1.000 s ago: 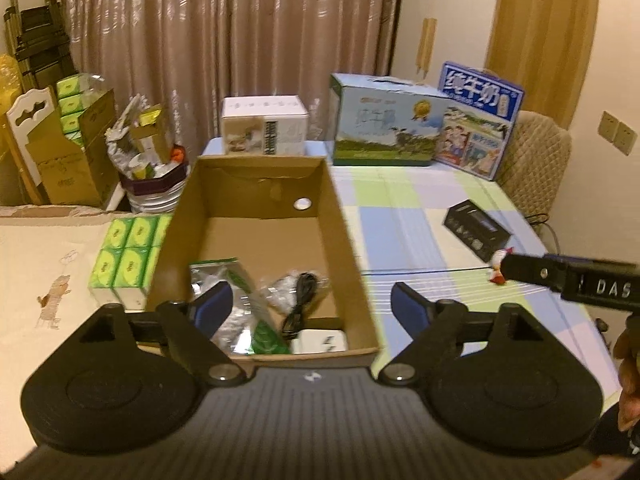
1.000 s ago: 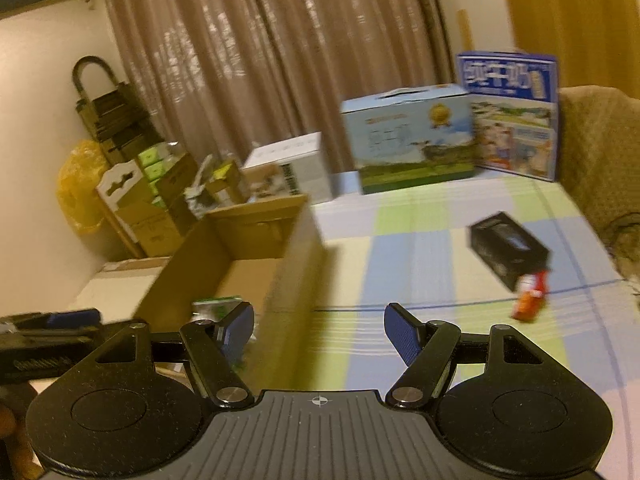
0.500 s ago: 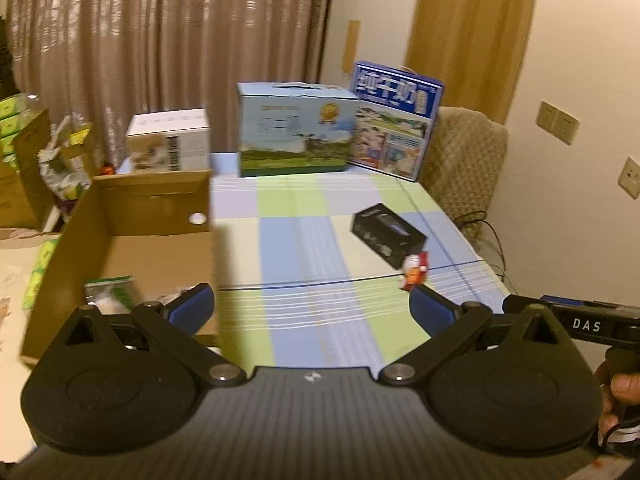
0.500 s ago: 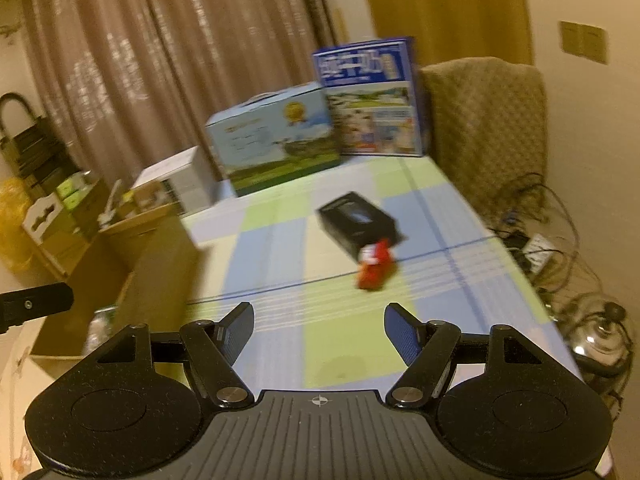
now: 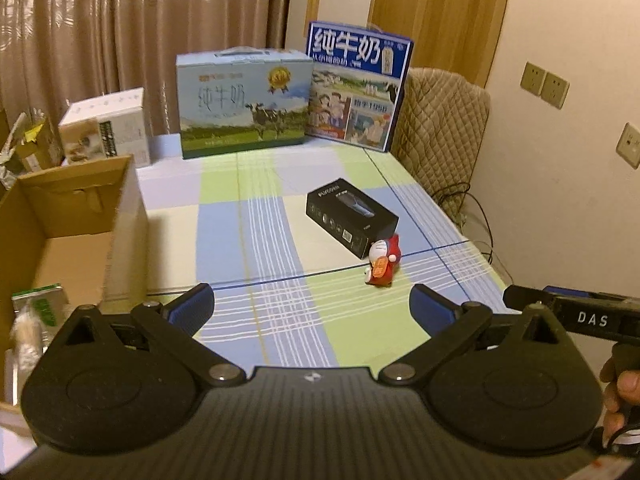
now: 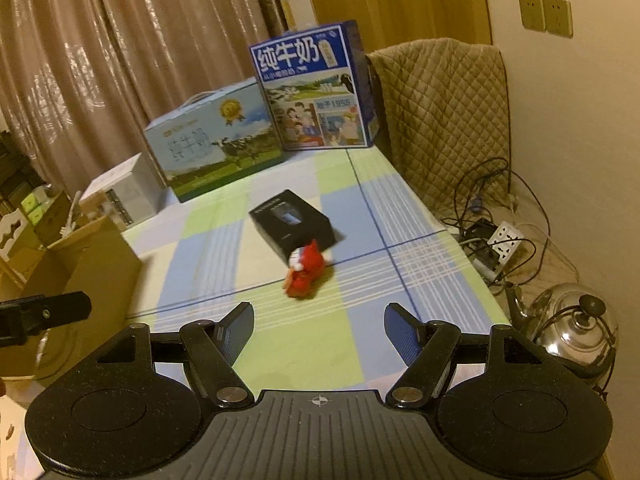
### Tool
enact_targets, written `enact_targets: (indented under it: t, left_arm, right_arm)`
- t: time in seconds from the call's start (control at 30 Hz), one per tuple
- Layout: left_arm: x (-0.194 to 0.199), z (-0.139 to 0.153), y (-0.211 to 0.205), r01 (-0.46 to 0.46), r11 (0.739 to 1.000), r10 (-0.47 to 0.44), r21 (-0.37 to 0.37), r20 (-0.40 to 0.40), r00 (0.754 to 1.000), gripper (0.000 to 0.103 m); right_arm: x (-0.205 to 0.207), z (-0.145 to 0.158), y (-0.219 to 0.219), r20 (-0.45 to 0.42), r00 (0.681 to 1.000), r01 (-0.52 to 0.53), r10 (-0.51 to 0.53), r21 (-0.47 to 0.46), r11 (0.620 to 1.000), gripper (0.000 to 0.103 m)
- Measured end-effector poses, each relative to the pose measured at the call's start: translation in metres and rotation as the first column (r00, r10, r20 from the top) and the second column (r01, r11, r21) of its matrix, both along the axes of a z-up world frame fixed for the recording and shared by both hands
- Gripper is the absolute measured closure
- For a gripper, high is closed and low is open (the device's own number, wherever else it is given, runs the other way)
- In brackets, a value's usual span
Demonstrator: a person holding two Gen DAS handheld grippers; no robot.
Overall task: Organize objects
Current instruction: 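Move both grippers back toward the black shaver box and red toy, then grasp the red toy cat with the right gripper while the left gripper grasps the black shaver box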
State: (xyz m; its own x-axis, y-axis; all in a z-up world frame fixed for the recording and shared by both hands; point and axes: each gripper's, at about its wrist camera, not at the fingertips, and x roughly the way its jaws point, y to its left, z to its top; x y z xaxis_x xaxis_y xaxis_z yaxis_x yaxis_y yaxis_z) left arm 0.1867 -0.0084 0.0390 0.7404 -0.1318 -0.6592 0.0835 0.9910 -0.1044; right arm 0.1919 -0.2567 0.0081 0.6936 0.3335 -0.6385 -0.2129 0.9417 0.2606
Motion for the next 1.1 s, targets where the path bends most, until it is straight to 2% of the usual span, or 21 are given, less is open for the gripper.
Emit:
enact_targets:
  t: [0.17,0.6,0.87,0.93,1.1]
  left_arm:
    - [0.033,-0.03,-0.004,-0.013,1.0,0.013,0.01,-0.03,0.999,0.001]
    - [0.103,-0.104,0.006,-0.058,0.998,0.06,0.025,-0.071,0.996,0.001]
    - [0.129,-0.12,0.01,-0.067,0.998,0.068,0.019,-0.058,0.996,0.001]
    - [0.131,-0.123,0.011,-0.067,0.998,0.068,0.013,-0.064,0.996,0.001]
    - [0.135,-0.127,0.018,-0.076,0.997,0.075,-0.013,-0.081,0.994,0.001]
  right_arm:
    - [0.032,-0.022,0.004,-0.019,1.0,-0.002,0.002,0.002,1.0,0.034]
    - [0.109,-0.086,0.047,-0.078,0.993,-0.093,0.094,0.01,0.996,0.034]
    - [0.146,-0.107,0.067,-0.11,0.988,-0.107,0.106,-0.004,0.994,0.036]
    - [0.153,-0.113,0.072,-0.124,0.986,-0.112,0.108,-0.021,0.994,0.043]
    - [0.16,-0.12,0.081,-0.133,0.985,-0.117,0.11,-0.045,0.992,0.051]
